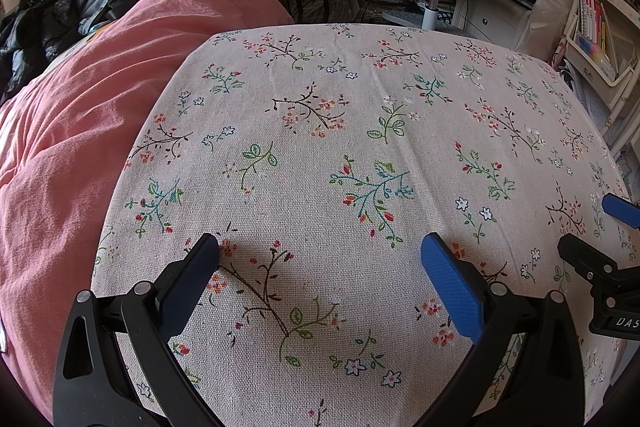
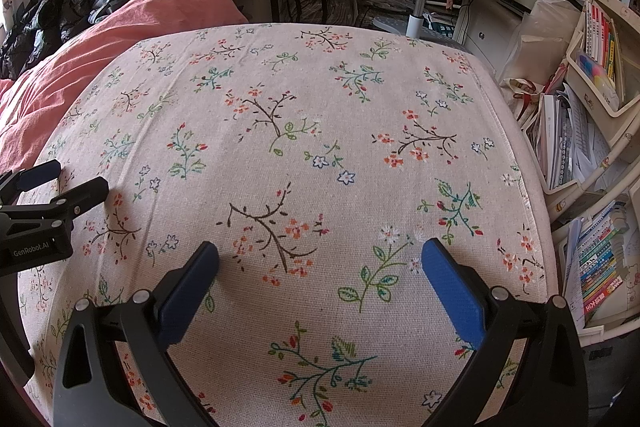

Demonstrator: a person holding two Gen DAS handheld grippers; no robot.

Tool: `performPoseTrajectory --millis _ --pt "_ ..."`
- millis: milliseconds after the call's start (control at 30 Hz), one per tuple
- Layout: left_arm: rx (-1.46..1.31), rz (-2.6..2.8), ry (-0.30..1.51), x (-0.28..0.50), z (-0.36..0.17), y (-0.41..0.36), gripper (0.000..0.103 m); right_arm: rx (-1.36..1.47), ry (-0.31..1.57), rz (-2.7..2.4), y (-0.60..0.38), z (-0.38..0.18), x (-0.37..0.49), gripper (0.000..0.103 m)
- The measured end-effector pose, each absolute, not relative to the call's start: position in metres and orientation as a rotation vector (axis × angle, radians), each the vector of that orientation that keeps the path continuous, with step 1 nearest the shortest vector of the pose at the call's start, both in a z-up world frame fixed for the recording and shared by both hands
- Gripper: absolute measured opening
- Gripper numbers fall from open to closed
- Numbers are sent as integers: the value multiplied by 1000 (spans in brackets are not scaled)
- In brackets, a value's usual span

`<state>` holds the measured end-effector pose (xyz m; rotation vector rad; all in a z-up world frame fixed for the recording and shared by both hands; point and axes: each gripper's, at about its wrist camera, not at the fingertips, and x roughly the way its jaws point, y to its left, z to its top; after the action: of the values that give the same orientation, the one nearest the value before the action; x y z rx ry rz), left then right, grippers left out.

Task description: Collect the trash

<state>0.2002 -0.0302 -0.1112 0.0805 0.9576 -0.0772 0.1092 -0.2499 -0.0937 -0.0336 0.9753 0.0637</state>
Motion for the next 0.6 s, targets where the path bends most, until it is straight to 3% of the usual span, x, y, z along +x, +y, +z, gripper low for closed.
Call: performPoseTrajectory --millis 600 --pt "81 -77 958 200 -111 -30 97 -34 975 64 -249 -95 106 97"
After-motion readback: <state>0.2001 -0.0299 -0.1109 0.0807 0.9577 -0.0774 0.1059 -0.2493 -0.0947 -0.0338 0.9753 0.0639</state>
